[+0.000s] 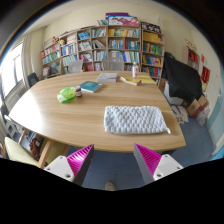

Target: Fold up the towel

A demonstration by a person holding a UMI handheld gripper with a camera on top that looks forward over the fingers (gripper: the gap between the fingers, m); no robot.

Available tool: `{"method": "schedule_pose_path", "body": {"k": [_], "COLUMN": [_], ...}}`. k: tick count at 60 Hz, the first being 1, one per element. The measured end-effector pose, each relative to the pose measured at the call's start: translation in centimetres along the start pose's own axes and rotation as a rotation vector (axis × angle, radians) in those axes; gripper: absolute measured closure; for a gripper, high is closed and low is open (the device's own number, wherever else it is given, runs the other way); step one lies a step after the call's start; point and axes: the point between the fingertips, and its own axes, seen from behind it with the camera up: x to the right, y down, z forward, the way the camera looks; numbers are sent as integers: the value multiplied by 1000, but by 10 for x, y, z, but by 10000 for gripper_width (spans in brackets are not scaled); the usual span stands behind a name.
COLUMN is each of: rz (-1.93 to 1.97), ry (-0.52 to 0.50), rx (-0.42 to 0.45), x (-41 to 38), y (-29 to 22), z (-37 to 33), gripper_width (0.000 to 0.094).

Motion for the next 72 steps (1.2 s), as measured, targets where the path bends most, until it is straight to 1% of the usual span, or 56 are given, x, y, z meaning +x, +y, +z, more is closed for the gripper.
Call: {"method": "schedule_pose_path", "body": {"k": [8, 11, 14, 19, 22, 27, 30, 33, 35, 36, 38, 41, 44, 45, 47, 52, 58, 63, 68, 72], "rz": [-26, -42, -71, -120, -139, -183, -202, -194, -186, -169, -159, -157, -160, -148, -109, -138, -61, -24, 33, 85], "ry": [-66, -67, -70, -61, -57, -50, -28, -32, -42, -54, -59, -61, 10, 15, 0, -26, -71, -82, -98, -93], "rx": [-16, -19, -15, -43, -69, -79, -115, -154, -161, -145, -140, -136, -124, -118, -106, -119, -141, -72, -20, -5], "x": [-22, -37, -33, -40, -37, -34, -25, -21, -21, -21, -19, -17, 3, 7, 5, 7, 4, 17, 43, 77], "y": [-16, -30, -36, -45, -45, -49, -41, -31, -27, -31, -29, -28, -33, -36, -36, -36, -43, -81, -118, -135], "z": [76, 110, 140, 203, 229, 272, 290, 299, 306, 308, 309, 309, 311, 313, 314, 313, 305, 282, 255, 237], "gripper_width": [90, 89, 92, 92, 93, 98, 109, 127, 122, 138, 186, 290, 660, 772, 798, 871, 894, 895, 895, 894]}}
